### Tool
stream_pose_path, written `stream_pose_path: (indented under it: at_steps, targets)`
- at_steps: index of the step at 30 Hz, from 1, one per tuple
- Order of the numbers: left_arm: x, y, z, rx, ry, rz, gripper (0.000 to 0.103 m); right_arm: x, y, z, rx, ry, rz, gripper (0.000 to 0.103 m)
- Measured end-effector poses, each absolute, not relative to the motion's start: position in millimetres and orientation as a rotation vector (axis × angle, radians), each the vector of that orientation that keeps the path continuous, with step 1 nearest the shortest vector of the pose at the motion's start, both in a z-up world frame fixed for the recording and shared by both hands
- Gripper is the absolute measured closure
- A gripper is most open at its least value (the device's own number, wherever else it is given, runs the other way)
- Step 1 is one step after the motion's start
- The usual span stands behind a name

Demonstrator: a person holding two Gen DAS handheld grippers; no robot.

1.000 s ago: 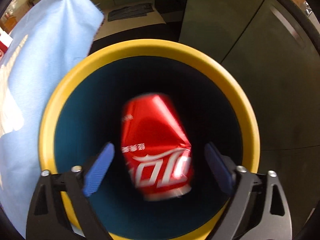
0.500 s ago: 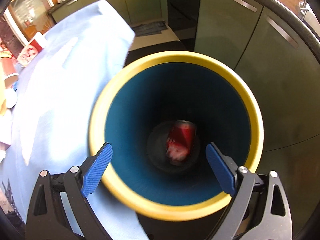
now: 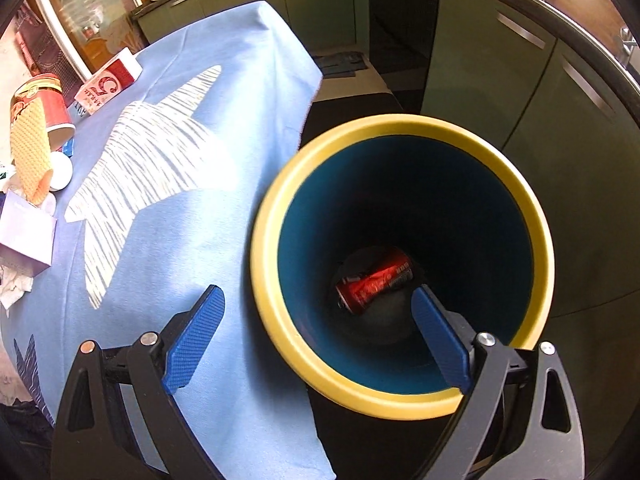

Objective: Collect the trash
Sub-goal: 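Grasp the purple box with the left gripper and lift it, then move the purple box over the bin and open the left gripper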

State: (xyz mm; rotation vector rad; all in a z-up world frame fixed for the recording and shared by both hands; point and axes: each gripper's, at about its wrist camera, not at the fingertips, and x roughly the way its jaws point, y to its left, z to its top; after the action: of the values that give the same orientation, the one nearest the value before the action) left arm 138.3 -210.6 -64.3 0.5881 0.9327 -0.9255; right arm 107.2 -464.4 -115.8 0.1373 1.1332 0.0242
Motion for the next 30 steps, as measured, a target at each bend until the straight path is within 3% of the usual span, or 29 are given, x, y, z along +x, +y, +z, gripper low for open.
stream_pose_path:
  at_steps: [2,3,6,20,30]
  targets:
    - [137.4,-211.4,-67.5,0.598,0.945,-0.91,0.03,112.9,-466.5,-118.3,0.135,1.13,0.032,0.013]
    - [137.7,-211.6,-69.0,0.593,0.957,-0.905,0.04,113.6,-465.8,-119.3,0.134,1.128,0.033,0.013]
    - [140.2,-211.2,-72.7,0.57,0.976,-0.883,0.044,111.7,-466.3,-117.6,0.136,1.119,0.033,0.013]
    - [110.4,-246.8,-22.8,0.562,0.918,-0.922,0.047,52.7,-482.4,-72.3,0.171,0.961,-0.025,0.013]
    - [108.6,-380.0,0.0,0.593,0.832,-1.087,0.047,5.5,-529.1,-63.8,0.236,0.889,-0.143,0.013]
